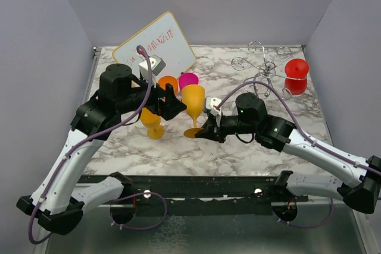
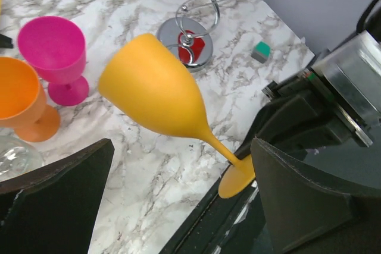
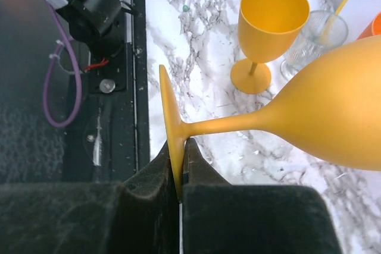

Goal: Take the wine glass off the wine glass rack
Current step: Place the wine glass at the center of the board.

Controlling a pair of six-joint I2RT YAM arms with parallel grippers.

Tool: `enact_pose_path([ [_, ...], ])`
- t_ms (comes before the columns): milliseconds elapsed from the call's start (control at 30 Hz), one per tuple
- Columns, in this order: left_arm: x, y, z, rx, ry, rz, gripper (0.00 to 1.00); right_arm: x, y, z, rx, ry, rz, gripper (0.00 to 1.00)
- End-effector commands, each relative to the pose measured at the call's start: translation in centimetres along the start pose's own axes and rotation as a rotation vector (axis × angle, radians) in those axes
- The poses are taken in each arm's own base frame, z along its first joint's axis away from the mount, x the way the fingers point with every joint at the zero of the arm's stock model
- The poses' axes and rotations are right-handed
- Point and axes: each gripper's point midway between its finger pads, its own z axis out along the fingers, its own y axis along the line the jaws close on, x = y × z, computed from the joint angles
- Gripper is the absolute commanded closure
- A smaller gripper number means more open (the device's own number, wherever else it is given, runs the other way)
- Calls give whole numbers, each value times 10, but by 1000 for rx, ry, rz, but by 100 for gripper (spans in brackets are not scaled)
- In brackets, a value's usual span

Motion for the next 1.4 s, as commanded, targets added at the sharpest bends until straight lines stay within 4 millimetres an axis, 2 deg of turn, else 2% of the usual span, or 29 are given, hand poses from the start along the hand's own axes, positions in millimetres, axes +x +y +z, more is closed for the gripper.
enact_pose_path([
  [0,-29,6,-18,-63,-72,13,1,-5,8,-4,-57,-44,-220,99],
  [67,-33,3,-18,-48,-72,21,1,3,18,-3,-126,-49,-290,99],
  [167,-26,5,-13,-31,-40,21,1,14,29,-7,-202,-58,-431,99],
  [467,-13,1,0,87,13,9,1,28,25,-15,-150,-77,-540,99],
  [700,-5,3,9,189,49,6,1,40,23,-15,-144,-45,-538,99],
  [867,0,19,13,210,52,-8,2,44,27,-18,-157,-59,-573,98],
  [967,0,11,17,322,55,-57,3,44,28,-22,-151,-71,-594,98],
  [1267,6,3,20,494,70,-89,5,44,34,-24,-180,-87,-632,97],
  [1367,4,3,23,515,75,-99,12,41,40,-24,-205,-117,-646,97],
])
